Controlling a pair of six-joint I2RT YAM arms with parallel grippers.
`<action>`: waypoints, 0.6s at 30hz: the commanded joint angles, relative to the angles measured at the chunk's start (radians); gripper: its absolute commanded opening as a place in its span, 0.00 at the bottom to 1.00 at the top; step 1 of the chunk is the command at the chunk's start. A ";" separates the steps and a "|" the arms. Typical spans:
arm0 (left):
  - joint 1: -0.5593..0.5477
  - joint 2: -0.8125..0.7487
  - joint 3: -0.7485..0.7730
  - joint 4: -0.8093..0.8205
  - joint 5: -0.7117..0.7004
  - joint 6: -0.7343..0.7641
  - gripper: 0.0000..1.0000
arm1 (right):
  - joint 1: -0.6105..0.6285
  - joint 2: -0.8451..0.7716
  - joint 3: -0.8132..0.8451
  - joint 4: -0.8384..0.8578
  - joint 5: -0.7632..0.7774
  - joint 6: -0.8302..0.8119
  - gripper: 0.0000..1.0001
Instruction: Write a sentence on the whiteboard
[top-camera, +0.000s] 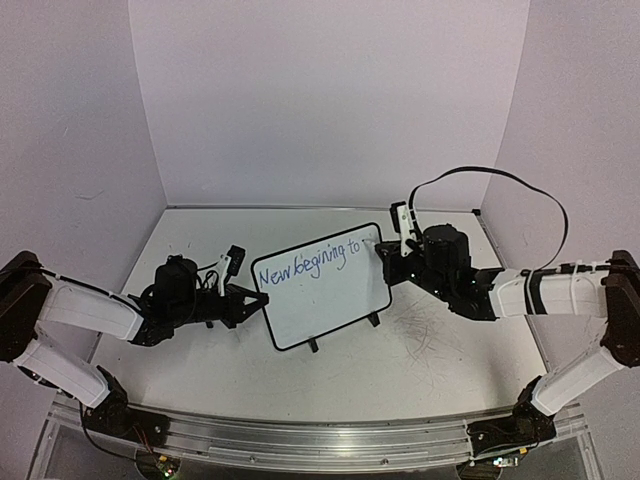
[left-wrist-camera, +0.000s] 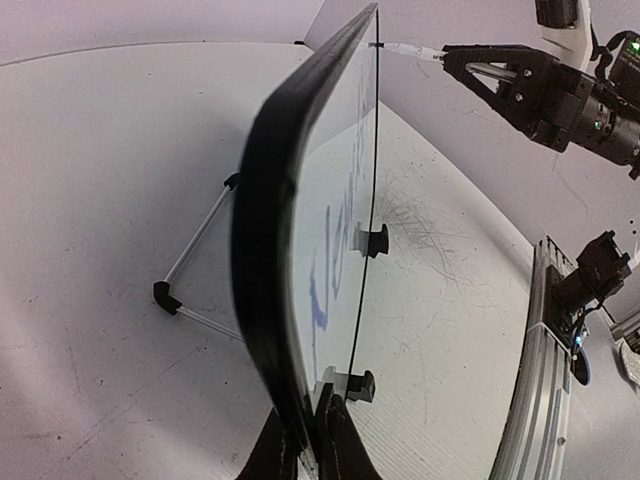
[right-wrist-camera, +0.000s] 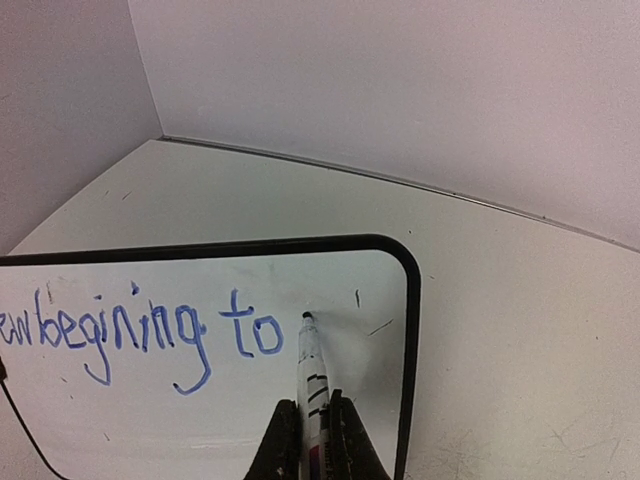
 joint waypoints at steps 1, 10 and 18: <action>0.009 -0.009 -0.003 -0.066 -0.078 0.042 0.00 | -0.002 0.017 0.049 0.018 -0.013 -0.004 0.00; 0.009 -0.007 -0.004 -0.067 -0.079 0.043 0.00 | -0.002 -0.002 0.018 -0.012 -0.042 0.004 0.00; 0.009 -0.005 -0.003 -0.069 -0.078 0.042 0.00 | -0.002 -0.012 -0.014 -0.030 -0.041 0.012 0.00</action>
